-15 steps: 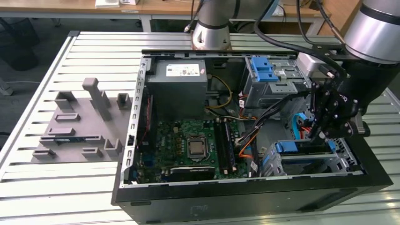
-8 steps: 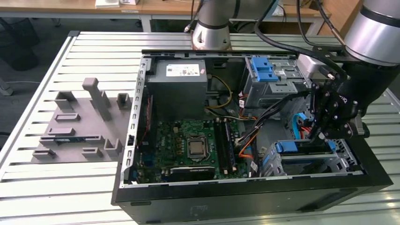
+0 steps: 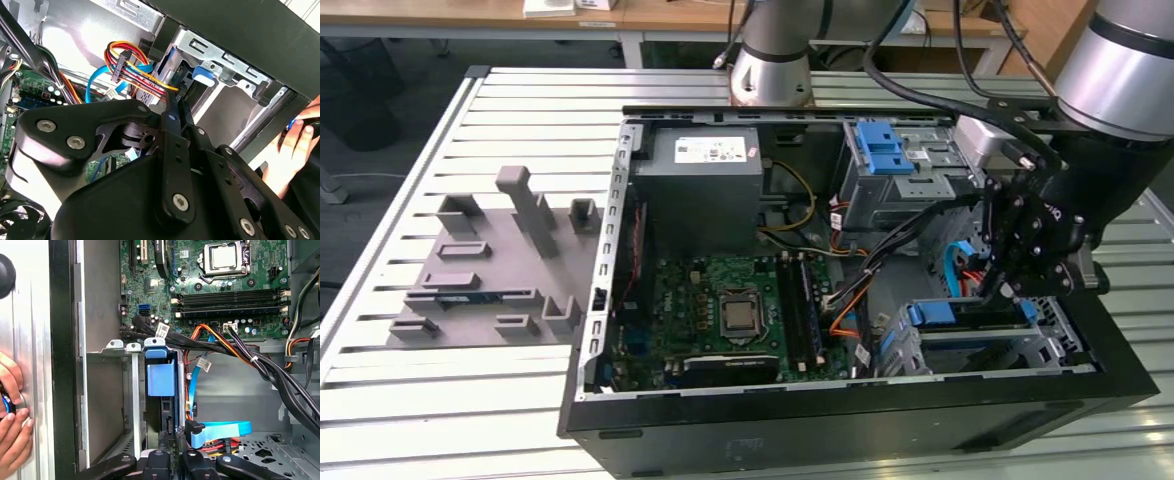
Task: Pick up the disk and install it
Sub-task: 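Insert the first disk wire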
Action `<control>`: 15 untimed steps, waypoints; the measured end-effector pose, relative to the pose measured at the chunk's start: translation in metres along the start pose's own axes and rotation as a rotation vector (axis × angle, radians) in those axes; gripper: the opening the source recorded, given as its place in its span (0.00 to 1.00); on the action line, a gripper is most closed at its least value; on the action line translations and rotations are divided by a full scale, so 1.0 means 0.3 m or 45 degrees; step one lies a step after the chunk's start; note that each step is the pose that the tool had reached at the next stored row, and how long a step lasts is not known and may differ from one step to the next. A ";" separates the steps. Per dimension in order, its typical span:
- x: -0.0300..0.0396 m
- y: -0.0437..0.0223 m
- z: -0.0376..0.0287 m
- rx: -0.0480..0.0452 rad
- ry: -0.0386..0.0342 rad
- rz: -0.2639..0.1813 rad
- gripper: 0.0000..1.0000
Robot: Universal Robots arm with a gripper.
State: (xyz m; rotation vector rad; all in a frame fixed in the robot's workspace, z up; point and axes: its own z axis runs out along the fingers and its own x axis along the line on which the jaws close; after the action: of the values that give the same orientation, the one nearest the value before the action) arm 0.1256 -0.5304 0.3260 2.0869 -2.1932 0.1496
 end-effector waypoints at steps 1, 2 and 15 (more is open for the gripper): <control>0.000 0.000 0.001 0.000 -0.0007 0.000 0.17; 0.000 0.000 0.000 0.000 -0.0005 0.000 0.17; 0.005 0.000 -0.034 0.000 -0.0084 0.000 0.16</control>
State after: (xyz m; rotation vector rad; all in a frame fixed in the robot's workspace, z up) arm 0.1256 -0.5304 0.3362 2.0903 -2.1967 0.1425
